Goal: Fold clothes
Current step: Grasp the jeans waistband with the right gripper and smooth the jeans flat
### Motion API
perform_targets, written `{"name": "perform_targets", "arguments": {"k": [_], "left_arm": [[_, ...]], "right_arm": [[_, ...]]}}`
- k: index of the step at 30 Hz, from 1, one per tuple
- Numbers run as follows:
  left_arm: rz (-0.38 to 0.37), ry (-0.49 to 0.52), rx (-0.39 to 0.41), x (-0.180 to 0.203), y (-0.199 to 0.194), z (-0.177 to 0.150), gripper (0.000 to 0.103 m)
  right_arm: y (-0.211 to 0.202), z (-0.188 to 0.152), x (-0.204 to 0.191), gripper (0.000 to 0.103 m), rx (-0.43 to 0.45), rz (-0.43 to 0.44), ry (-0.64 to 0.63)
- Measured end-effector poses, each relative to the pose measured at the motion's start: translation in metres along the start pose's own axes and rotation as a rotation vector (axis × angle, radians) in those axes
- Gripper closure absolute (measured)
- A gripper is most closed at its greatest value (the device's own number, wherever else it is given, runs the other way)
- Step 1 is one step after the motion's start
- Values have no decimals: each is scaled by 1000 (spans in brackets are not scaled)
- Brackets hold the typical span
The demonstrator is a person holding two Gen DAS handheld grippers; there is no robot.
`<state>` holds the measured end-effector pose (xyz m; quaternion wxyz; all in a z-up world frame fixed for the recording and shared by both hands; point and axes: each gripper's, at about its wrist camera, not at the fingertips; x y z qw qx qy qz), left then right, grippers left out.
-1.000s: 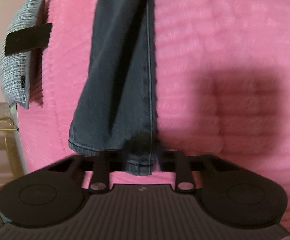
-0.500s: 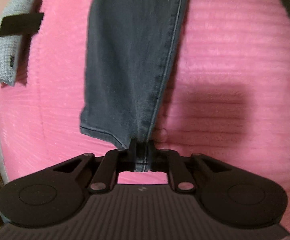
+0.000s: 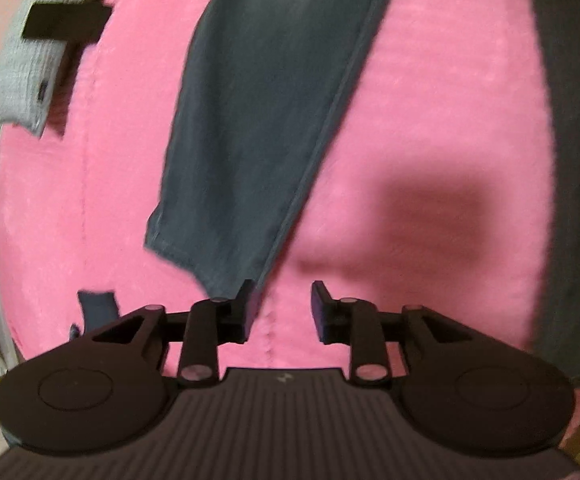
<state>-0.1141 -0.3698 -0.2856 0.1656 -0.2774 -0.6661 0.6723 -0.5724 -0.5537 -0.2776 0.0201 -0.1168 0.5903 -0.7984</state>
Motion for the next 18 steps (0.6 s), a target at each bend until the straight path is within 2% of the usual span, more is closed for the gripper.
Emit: {"name": "perform_targets", "arguments": {"k": [5, 9, 12, 18], "left_arm": [[-34, -45, 50, 15, -37, 48, 73], [-63, -118, 114, 24, -73, 90, 66], [-85, -134, 180, 30, -99, 120, 62], [-106, -19, 301, 56, -127, 171, 57]], "right_arm": [[-12, -14, 38, 0, -51, 32, 60], [-28, -30, 69, 0, -91, 43, 114], [-43, -37, 99, 0, -89, 45, 146], [-77, -38, 147, 0, -12, 6, 205]]}}
Point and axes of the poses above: each gripper's, at about its wrist camera, not at the fingertips, and y roughly the way its jaws point, x to its right, z to its top, and after that the axes turned 14 degrees about -z, right-handed
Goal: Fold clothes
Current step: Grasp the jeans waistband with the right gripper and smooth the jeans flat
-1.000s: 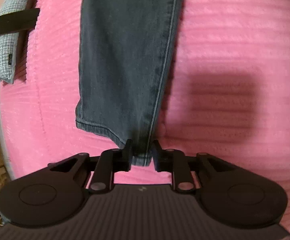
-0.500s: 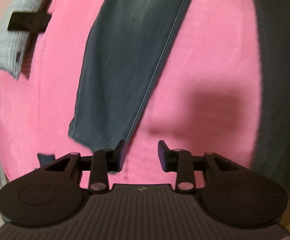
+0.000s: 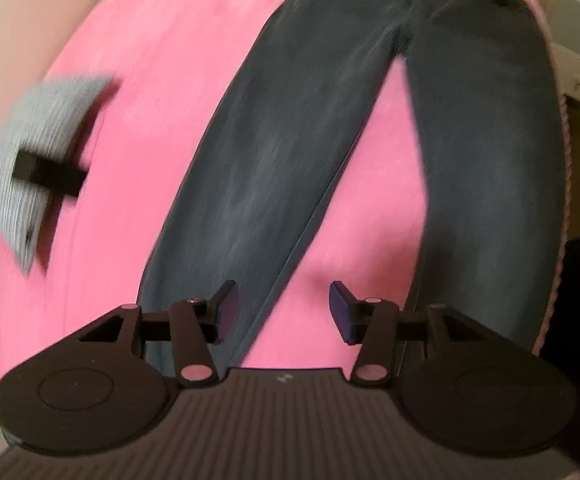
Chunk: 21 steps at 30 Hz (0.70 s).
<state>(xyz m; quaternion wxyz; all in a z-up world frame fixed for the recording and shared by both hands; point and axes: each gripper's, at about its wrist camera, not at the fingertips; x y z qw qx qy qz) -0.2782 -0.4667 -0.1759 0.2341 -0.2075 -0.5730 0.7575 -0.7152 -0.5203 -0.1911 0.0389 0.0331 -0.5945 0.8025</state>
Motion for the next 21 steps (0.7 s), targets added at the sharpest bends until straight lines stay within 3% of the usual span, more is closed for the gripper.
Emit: {"name": "perform_targets", "arguments": {"k": [5, 13, 15, 19, 20, 21], "left_arm": [[-81, 36, 114, 22, 11, 40, 57], [-156, 85, 199, 64, 35, 115, 54], [-151, 81, 197, 71, 48, 141, 53], [-122, 18, 150, 88, 79, 195, 53], [-120, -2, 129, 93, 87, 208, 53], [-118, -23, 108, 97, 96, 221, 53]], "right_arm": [[-35, 16, 24, 0, 107, 2, 6], [-31, 66, 53, 1, 155, 43, -160], [-16, 89, 59, 22, 149, 82, -201], [42, 136, 51, 31, 127, 202, -354], [58, 145, 47, 45, 114, 235, -401], [75, 153, 42, 51, 93, 263, -451]]}}
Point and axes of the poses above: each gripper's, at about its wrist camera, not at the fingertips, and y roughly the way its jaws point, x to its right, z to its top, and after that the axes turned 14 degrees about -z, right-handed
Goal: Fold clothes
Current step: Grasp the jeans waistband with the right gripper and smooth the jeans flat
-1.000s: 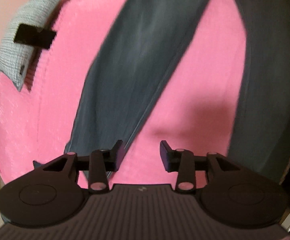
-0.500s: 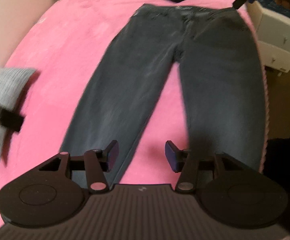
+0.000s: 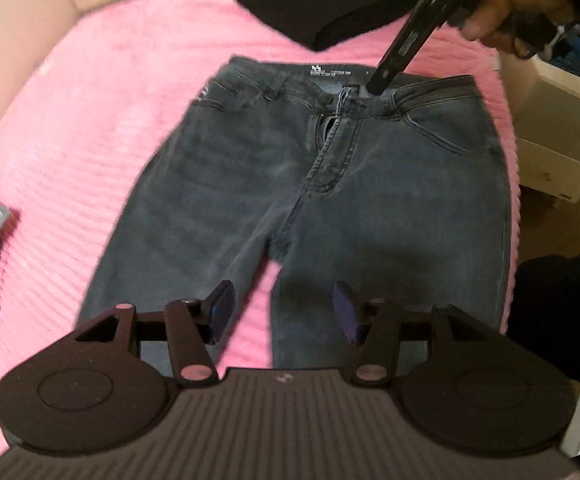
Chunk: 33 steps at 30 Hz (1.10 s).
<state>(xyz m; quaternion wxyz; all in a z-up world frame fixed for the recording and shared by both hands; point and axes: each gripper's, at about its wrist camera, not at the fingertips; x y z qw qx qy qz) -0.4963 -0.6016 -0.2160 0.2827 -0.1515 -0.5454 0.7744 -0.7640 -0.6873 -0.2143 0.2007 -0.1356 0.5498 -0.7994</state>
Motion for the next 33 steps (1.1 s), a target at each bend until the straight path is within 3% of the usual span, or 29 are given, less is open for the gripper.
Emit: {"name": "perform_targets", "arguments": {"k": [3, 8, 10, 11, 12, 15, 17, 20, 22, 24, 26, 28, 30, 33], "left_arm": [[-18, -64, -40, 15, 28, 29, 51], [-30, -46, -97, 35, 57, 55, 49], [-31, -50, -112, 38, 63, 60, 49], [-33, -57, -119, 38, 65, 62, 49], [-34, -65, -127, 38, 67, 63, 49], [-16, -67, -124, 37, 63, 66, 49], [-1, -78, -121, 34, 59, 66, 49], [17, -105, -115, 28, 57, 61, 46], [23, -110, -127, 27, 60, 58, 46], [29, -106, -145, 27, 64, 55, 46], [30, -110, -141, 29, 64, 54, 46], [23, -131, -127, 29, 62, 54, 45], [16, -146, -117, 28, 65, 55, 44], [5, -139, -120, 29, 76, 61, 44]], "right_arm": [[44, 9, 11, 51, -39, 78, -113], [89, 7, 36, 51, -75, 136, -143], [88, 4, 36, 55, -66, 157, -160], [87, 3, 36, 81, -62, 165, -170], [85, 1, 36, 87, -62, 173, -171], [57, 3, 34, 90, -23, 165, -218], [23, 10, 32, 91, 64, 171, -248], [23, 23, 24, 91, 98, 168, -276], [27, 32, 19, 90, 113, 164, -294], [61, 36, 26, 88, 43, 160, -244], [86, 35, 35, 76, -27, 161, -206], [86, 34, 43, 69, -9, 187, -197], [80, 33, 50, 50, 25, 206, -197], [88, 40, 55, 48, 53, 227, -205]]}}
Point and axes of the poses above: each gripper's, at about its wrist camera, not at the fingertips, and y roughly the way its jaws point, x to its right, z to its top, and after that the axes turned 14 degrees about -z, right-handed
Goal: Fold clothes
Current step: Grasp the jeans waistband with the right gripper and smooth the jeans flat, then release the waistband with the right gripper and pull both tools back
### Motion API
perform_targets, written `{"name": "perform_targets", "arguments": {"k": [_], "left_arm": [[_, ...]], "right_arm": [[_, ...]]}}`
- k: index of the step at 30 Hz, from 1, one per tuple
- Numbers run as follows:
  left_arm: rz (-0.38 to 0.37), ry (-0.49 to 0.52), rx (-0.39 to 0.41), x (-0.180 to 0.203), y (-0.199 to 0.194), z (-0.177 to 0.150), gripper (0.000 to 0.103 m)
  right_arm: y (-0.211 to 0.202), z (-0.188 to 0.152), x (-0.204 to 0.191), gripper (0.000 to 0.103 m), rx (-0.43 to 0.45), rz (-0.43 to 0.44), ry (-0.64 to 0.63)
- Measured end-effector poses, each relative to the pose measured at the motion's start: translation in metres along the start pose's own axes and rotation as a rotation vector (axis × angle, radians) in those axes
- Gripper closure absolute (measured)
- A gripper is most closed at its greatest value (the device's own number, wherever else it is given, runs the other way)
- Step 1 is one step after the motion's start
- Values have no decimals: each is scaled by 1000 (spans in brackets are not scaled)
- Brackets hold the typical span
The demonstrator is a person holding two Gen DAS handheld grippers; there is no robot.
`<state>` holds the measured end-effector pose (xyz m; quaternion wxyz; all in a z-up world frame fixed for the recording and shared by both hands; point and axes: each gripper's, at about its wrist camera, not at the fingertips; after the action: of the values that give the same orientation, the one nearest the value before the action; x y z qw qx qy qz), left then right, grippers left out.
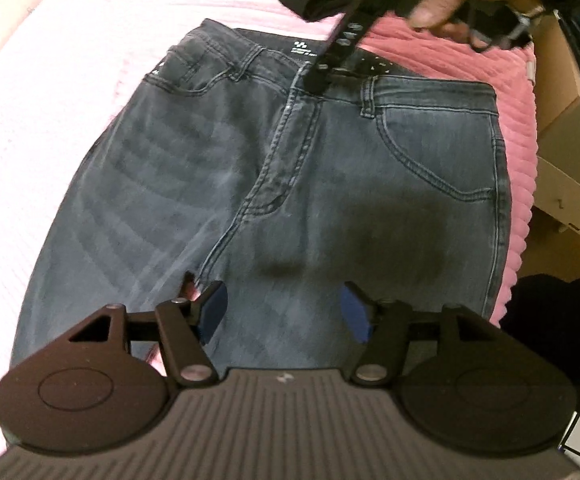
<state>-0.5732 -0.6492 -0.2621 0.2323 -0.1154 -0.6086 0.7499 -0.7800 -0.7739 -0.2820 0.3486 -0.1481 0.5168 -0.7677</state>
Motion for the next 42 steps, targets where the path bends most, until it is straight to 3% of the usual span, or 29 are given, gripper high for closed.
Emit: {"name": "perform_targets", "arguments": {"k": [5, 7, 10, 11, 12, 15, 19, 20, 21, 23, 28, 31, 32, 33, 38, 42], "left_arm": [[-10, 20, -1, 3, 8, 11, 44], [-8, 17, -2, 3, 9, 14, 44], [-8, 5, 16, 0, 8, 20, 43], [-8, 1, 25, -1, 8, 22, 43], [-8, -4, 33, -3, 8, 24, 42], [-7, -23, 48, -6, 12, 28, 42], [17, -43, 31, -5, 13, 26, 42], [18, -54, 30, -5, 11, 23, 42], [22, -64, 27, -5, 10, 21, 42], [35, -84, 20, -5, 7, 17, 42], [55, -145, 21, 1, -1, 4, 41], [61, -169, 16, 8, -2, -5, 40], [62, -177, 13, 10, -2, -8, 40], [65, -182, 14, 12, -3, -10, 40], [79, -214, 24, 21, -10, -19, 40], [100, -252, 37, 24, -22, -25, 40]], "right_arm": [[22, 12, -7, 48, 28, 93, -74], [23, 15, -4, 82, 11, 117, -55], [4, 20, 2, 90, -9, 116, -27], [-9, 21, 4, 103, 10, 82, -41], [-21, 23, 7, 103, 31, 38, -50], [-10, 24, 30, 103, 5, 20, 30], [5, 26, 20, 101, 3, -5, 8], [4, 26, 18, 90, 9, -9, 15], [2, 24, 16, 69, 16, -23, 24], [-10, 16, 13, 44, 42, -37, 59], [-22, -10, 6, 44, 18, -30, 145], [-25, -17, -1, 44, 26, -13, 106], [-21, -16, -3, 51, 15, -18, 80], [-18, -14, -5, 79, 6, -30, 53], [-11, -7, -19, 81, 4, -72, -75], [-12, -10, -22, 79, -13, -97, -75]]}}
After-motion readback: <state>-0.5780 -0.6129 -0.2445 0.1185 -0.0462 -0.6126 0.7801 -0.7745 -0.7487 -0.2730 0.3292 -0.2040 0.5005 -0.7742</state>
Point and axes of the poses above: each gripper's, at about its wrist camera, not at the fingertips, and y roughly the way its jaws point, x to its right, z to its top, and after that the axes turned 14 degrees about -z, right-handed
